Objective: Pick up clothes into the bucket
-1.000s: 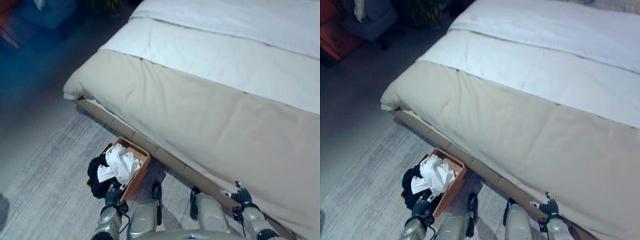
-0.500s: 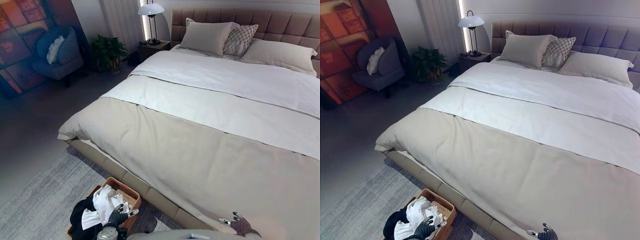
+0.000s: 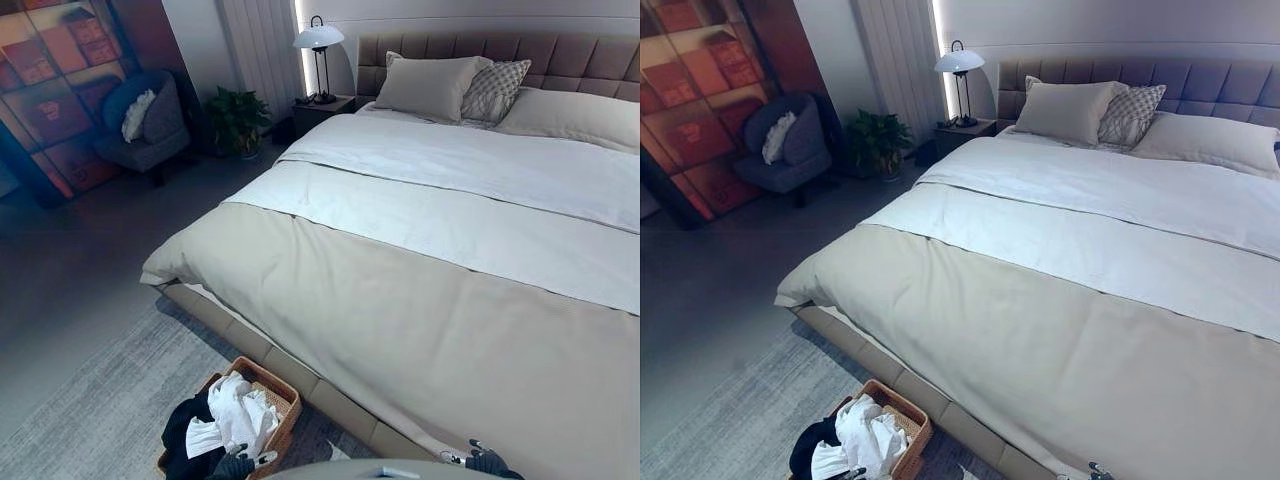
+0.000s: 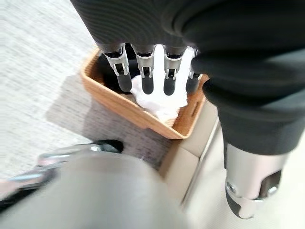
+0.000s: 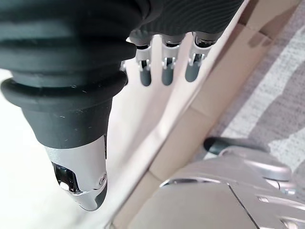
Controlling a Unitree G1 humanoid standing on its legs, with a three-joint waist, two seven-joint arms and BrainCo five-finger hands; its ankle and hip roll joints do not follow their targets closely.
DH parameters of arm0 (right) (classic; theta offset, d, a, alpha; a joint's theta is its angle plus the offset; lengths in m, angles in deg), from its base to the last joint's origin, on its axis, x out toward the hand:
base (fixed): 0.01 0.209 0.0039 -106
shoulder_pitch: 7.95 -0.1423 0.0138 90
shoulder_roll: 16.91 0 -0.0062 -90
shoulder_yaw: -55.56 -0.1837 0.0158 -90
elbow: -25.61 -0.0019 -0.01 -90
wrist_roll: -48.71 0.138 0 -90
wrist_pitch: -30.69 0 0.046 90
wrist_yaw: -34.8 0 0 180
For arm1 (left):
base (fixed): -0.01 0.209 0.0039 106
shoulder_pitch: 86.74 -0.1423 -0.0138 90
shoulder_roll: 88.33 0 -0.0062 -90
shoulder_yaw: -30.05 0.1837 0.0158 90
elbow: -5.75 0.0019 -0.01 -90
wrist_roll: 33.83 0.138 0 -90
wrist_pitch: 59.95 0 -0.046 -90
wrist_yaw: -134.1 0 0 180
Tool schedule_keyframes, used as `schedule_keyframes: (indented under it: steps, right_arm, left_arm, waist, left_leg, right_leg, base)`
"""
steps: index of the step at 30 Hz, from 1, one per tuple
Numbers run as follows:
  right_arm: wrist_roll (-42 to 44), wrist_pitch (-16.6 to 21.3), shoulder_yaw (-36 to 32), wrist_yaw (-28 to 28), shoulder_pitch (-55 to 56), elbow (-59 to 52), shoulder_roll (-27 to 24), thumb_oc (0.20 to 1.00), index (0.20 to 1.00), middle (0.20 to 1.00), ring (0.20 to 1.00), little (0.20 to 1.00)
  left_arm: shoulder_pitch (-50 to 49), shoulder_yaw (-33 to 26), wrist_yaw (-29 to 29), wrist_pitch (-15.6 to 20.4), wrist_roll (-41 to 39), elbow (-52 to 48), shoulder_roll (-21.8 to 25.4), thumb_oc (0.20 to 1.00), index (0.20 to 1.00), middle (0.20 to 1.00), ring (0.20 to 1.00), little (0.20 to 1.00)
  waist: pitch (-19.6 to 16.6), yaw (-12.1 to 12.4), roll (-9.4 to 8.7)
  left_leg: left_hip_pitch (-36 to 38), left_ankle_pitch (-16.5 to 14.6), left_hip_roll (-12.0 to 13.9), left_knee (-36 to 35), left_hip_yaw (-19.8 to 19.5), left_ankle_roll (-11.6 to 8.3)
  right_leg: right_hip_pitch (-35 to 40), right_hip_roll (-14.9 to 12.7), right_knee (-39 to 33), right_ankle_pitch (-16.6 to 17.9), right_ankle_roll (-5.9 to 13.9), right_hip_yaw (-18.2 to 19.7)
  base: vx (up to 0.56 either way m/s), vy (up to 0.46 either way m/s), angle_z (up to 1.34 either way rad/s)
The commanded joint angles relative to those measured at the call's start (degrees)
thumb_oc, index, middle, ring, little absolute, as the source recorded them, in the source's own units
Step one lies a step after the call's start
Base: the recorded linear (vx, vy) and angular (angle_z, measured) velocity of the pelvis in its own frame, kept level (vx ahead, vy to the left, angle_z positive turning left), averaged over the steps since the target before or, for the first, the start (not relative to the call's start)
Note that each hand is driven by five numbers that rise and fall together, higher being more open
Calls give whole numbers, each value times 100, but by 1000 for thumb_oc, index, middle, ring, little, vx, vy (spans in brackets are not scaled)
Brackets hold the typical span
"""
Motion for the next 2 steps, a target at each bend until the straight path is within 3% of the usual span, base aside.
schedule_keyframes:
  steps: [1,2]
  right_arm:
    - [-204,23,134,-16,-347,-150,83,1000,1000,1000,1000,1000]
    - [-204,23,134,-16,-347,-150,83,1000,1000,1000,1000,1000]
  left_arm:
    - [313,-175,21,64,-170,28,-21,1000,1000,1000,1000,1000]
    - [313,-175,21,64,-170,28,-21,1000,1000,1000,1000,1000]
  waist:
    - [167,56,-416]
    - [168,56,-416]
  left_leg:
    - [137,-253,-351,321,-59,161]
    - [137,-253,-351,321,-59,161]
  right_leg:
    - [442,-308,-642,487,403,-44]
    - [442,-308,-642,487,403,-44]
  base:
    - [0,0,0]
    - [0,0,0]
